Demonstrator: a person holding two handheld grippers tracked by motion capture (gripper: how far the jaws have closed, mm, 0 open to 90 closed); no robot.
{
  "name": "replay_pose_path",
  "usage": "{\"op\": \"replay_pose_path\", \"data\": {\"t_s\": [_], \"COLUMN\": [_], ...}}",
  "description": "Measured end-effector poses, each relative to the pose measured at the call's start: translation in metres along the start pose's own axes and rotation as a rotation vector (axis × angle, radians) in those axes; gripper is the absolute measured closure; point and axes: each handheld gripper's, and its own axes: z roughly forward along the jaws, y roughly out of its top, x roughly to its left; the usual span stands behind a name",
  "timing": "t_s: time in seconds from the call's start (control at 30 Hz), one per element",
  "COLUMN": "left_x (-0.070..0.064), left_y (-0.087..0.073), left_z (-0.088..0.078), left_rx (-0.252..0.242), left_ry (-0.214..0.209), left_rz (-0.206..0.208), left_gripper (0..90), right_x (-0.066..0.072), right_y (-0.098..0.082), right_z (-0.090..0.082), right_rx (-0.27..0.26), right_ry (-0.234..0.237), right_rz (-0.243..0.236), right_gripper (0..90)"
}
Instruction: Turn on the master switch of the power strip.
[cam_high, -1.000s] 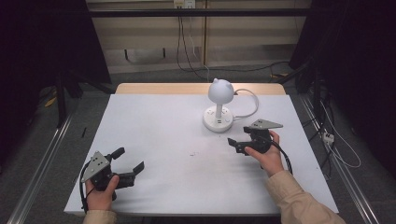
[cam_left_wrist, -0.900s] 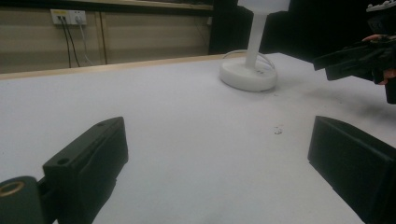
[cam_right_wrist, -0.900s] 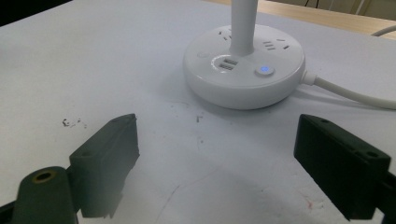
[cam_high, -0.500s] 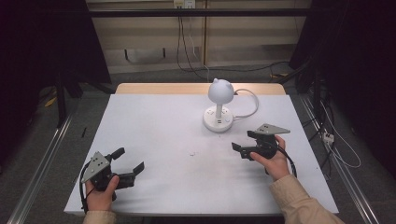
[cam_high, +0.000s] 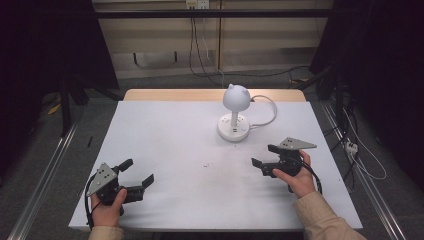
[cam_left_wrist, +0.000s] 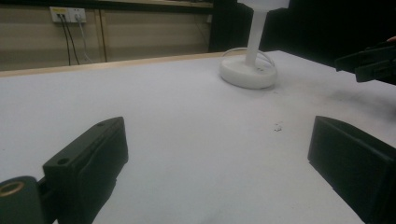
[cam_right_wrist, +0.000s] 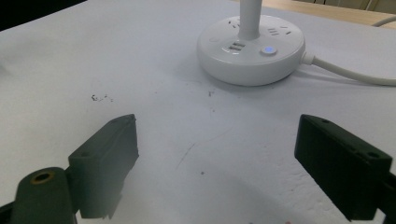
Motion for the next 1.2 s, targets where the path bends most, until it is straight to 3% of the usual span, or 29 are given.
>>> {"op": "replay_pose_path", "data": {"t_s": [0.33,1.2], "left_x": [0.0,-0.002], "left_y": [0.001,0.001], "left_z": [0.001,0.005], "left_rx": [-0.002,0.001], "left_ry": [-0.005,-0.011], "left_rz": [0.0,-0.002], "left_gripper": [4.5,4.5], "right_x": [0.001,0.002], "right_y": [-0.005,-0.026], "right_z": [-0.014,-0.038], "right_rx": [-0.008,-0.007], "right_ry": [-0.008,-0.008], "right_rz": [-0.015,0.001], "right_gripper": [12.5,12.1]}}
